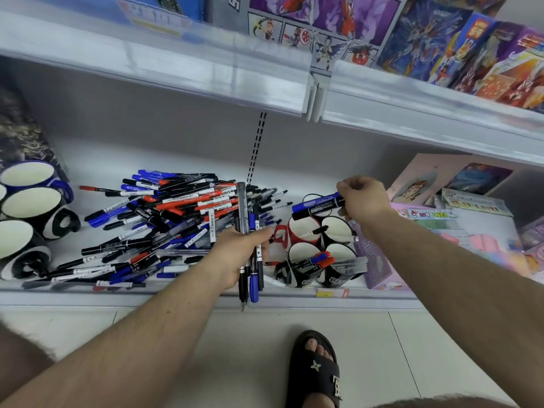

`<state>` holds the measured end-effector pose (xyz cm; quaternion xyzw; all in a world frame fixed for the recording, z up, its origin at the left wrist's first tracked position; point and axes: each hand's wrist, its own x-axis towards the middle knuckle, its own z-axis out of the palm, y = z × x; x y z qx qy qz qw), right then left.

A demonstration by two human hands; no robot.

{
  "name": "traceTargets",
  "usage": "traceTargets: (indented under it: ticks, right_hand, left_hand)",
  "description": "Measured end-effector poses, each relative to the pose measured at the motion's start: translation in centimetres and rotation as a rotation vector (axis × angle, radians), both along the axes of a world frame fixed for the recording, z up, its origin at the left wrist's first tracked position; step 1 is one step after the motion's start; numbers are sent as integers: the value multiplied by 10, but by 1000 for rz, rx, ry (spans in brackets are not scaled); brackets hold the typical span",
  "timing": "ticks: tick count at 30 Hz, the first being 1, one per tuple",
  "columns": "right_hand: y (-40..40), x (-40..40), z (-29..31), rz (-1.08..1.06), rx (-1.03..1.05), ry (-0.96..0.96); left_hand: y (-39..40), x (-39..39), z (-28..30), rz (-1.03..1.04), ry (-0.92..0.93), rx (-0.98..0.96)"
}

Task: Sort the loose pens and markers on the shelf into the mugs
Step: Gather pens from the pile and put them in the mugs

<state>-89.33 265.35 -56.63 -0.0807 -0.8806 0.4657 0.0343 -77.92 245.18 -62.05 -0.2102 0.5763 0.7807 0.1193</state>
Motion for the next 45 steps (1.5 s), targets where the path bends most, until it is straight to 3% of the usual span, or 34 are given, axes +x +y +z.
traceTargets:
  ticks: [3,13,24,28,31,33,37,43,45]
  right_hand:
    - [12,-24,-16,-54,82,-4]
    - [33,-112,-95,-71,460,-85]
    - [25,-147,-161,65,548,-374]
    - [25,-131,-136,117,657,-410]
    - [22,-109,-101,158,789,-316]
    - [9,-89,-70,260,699,-263]
    - [-25,-14,-2,346,124,-302]
    - [-49,98,46,517,212,-448]
    - [-49,115,49,524,336,-435]
  left_hand:
    - [0,-10,0,-16,61,-13]
    - [5,-66,-26,72,-49,-60]
    - [6,-70,-41,59,-135,19]
    - [6,-62,-41,32,-144,101]
    - [8,-50,-33,-15,-125,131]
    - [10,-41,-26,-34,-104,140]
    - [17,-27,-11,-30,-76,202]
    - [28,-18,14,67,-64,471]
    - [32,-14,24,97,-81,528]
